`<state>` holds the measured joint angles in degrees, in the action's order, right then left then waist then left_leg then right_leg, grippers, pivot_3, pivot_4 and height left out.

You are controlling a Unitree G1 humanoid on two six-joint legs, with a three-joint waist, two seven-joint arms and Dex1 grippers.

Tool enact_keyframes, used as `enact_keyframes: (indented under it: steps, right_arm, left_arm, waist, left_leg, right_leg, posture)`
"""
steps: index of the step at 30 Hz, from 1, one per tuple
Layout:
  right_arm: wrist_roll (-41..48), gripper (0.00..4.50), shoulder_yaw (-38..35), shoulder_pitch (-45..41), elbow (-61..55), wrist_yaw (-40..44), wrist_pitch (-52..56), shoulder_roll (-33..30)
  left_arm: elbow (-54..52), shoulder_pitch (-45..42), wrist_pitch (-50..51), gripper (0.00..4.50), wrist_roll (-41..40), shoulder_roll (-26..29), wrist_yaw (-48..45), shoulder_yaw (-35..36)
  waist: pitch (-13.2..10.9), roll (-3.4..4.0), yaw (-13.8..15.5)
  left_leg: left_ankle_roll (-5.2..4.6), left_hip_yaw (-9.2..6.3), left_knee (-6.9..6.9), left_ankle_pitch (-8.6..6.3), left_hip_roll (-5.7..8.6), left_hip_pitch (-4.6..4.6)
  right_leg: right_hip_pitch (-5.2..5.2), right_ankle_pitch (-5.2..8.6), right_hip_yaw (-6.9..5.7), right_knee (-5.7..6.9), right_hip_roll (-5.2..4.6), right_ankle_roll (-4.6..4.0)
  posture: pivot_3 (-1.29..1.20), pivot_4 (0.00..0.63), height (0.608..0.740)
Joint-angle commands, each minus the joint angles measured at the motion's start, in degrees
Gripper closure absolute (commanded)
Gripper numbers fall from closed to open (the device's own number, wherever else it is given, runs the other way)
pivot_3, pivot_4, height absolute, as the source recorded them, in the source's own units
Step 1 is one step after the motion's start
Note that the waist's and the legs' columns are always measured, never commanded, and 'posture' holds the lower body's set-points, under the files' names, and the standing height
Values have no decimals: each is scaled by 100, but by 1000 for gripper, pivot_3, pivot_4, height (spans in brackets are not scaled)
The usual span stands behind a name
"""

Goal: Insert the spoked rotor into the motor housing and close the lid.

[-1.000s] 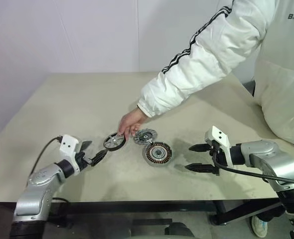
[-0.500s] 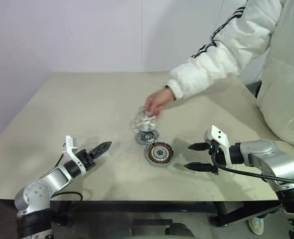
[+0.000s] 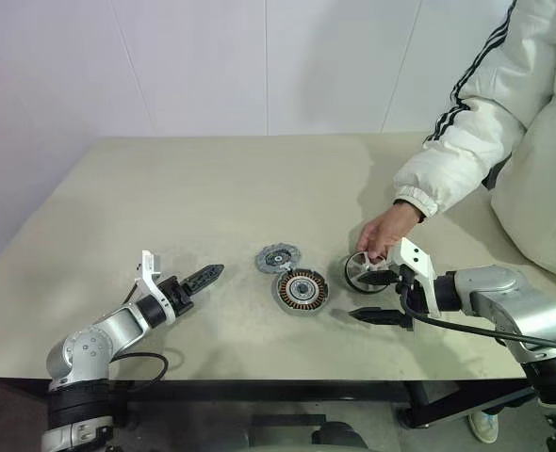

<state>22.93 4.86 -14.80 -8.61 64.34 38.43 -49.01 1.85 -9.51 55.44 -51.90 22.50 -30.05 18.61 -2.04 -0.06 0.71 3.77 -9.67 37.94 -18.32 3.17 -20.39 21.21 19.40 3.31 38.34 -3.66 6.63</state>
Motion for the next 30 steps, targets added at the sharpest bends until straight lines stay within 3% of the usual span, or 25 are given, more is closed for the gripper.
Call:
enact_keyframes:
  steps: [1,4,8,16,22,30]
  right_arm:
    - [126,22,-415,47,57,-33,-21,-122]
    - [286,22,-747,89,290,-36,117,-171]
    - [600,22,-1275,52,805,-94,638,-235]
    - [1362,22,-2103,-178,1295,-900,2421,63]
    - [1722,22,-2583,-553,1788,-1758,3374,825]
    - [1745,22,-2614,-836,2279,-2169,3417,1233]
  left_arm:
    - [-370,173,-763,0,713,449,-659,-479]
    - [-391,306,-2056,0,1444,621,-1174,-757]
    - [-425,451,-2866,0,2065,956,-1600,-1002]
    - [-515,295,-4057,0,2517,1180,-2189,-986]
    - [-474,-82,-4065,0,2468,1371,-2472,-960]
    - [-654,-172,-3870,0,2408,1357,-2395,-926]
  waist:
    - [1,4,-1]
    - [1,4,7]
    - [0,5,13]
    - [1,7,-2]
    - [2,12,-8]
    - [2,14,-14]
  left_leg:
    - [1,3,-2,1,1,0]
    - [7,9,-3,4,1,0]
    - [-5,9,-5,-3,0,0]
    - [-9,9,-9,-5,-6,-3]
    - [-10,10,-8,-5,-3,1]
    - [-10,10,-11,-5,-3,-3]
  right_leg:
    - [0,0,1,-1,0,0]
    - [-1,0,5,-8,-1,-1]
    - [-4,-1,5,-10,-2,-3]
    - [-15,-1,6,-13,-1,-3]
    - [-21,-3,6,-11,2,-3]
    - [-14,-3,7,-11,2,-2]
  posture:
    - [0,0,740]
    - [0,0,740]
    - [0,0,740]
    - [0,0,740]
    - [0,0,740]
    - [0,0,740]
